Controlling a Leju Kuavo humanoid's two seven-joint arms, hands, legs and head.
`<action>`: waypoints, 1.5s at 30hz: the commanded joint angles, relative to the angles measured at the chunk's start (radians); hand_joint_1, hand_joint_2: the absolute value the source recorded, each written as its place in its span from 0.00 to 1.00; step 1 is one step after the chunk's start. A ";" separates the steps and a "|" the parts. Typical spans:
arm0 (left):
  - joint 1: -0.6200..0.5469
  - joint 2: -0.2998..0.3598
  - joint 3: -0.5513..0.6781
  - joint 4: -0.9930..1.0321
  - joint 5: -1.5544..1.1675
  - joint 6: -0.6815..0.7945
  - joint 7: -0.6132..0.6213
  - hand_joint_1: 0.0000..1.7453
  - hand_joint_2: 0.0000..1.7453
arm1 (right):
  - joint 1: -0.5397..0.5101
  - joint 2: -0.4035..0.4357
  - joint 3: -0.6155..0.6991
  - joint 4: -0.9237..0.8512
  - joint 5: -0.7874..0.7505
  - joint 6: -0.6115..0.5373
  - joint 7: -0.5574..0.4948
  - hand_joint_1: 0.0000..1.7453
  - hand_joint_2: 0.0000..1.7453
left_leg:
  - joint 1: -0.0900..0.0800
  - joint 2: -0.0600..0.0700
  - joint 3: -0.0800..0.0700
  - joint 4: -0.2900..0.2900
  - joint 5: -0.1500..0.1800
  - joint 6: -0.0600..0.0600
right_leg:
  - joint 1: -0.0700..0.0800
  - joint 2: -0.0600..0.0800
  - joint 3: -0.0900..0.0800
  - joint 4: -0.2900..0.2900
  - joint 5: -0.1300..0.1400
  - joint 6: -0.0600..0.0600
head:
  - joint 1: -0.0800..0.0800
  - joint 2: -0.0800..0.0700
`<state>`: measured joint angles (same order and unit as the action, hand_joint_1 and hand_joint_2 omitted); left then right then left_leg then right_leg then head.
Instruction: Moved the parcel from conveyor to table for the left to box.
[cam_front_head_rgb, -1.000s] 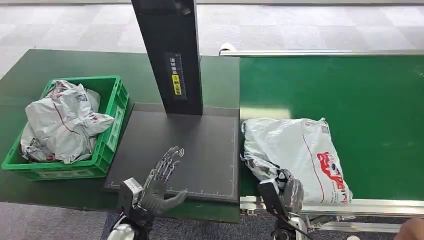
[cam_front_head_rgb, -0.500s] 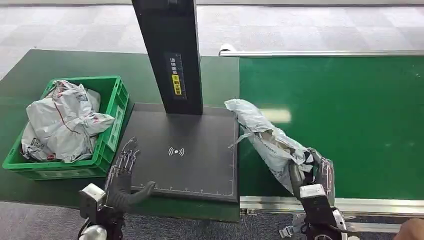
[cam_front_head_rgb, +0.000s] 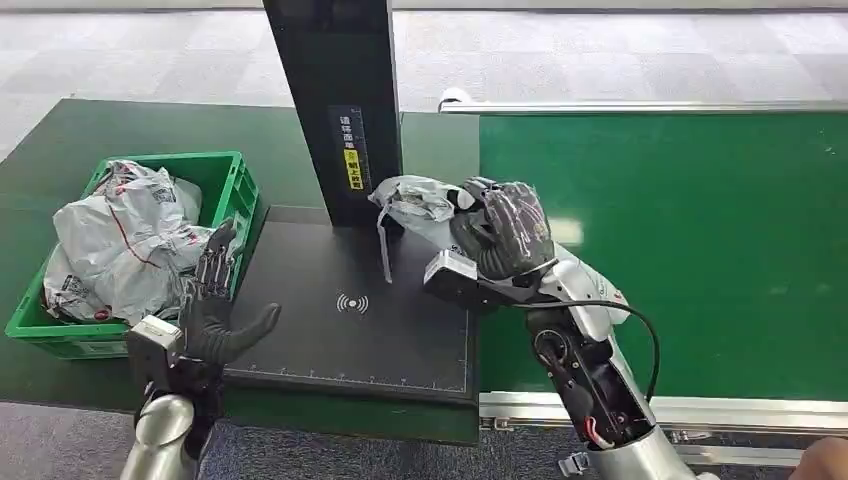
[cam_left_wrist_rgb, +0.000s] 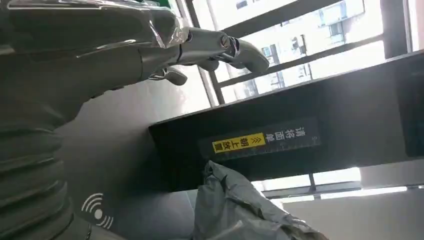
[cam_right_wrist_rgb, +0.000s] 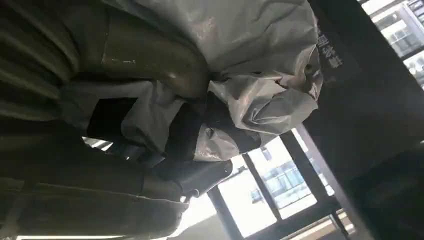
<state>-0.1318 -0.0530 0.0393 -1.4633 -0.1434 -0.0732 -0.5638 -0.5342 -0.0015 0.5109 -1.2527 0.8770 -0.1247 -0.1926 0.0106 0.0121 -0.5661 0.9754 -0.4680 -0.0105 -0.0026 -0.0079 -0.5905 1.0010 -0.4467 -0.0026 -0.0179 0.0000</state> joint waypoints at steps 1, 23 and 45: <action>-0.039 0.045 0.021 0.080 0.007 0.015 0.005 0.00 1.00 | -0.148 0.034 0.152 0.181 -0.014 0.035 0.014 1.00 1.00 | -0.001 0.001 0.002 -0.001 -0.001 0.001 | -0.001 0.003 0.002 -0.002 0.000 0.001 | 0.000 0.000; -0.136 0.063 0.048 0.131 0.037 -0.030 0.036 0.00 1.00 | -0.193 0.276 0.291 0.309 -0.414 0.313 -0.017 1.00 1.00 | 0.001 -0.001 0.000 -0.002 0.000 -0.001 | 0.001 0.001 0.000 -0.001 0.000 0.000 | 0.000 0.000; 0.008 0.049 0.135 0.018 0.024 -0.062 0.041 0.00 1.00 | 0.127 0.033 -0.197 0.153 -1.061 0.513 -0.166 0.00 1.00 | 0.000 -0.003 0.001 -0.002 -0.001 -0.001 | 0.000 -0.001 0.001 -0.002 -0.001 0.000 | 0.000 0.000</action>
<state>-0.1710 0.0069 0.1094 -1.4206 -0.1198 -0.1255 -0.5287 -0.5327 0.1080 0.4682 -1.0166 -0.0762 0.3700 -0.3388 0.0111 0.0125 -0.5687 0.9757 -0.4692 -0.0115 -0.0021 -0.0073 -0.5940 1.0008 -0.4470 -0.0031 -0.0179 0.0000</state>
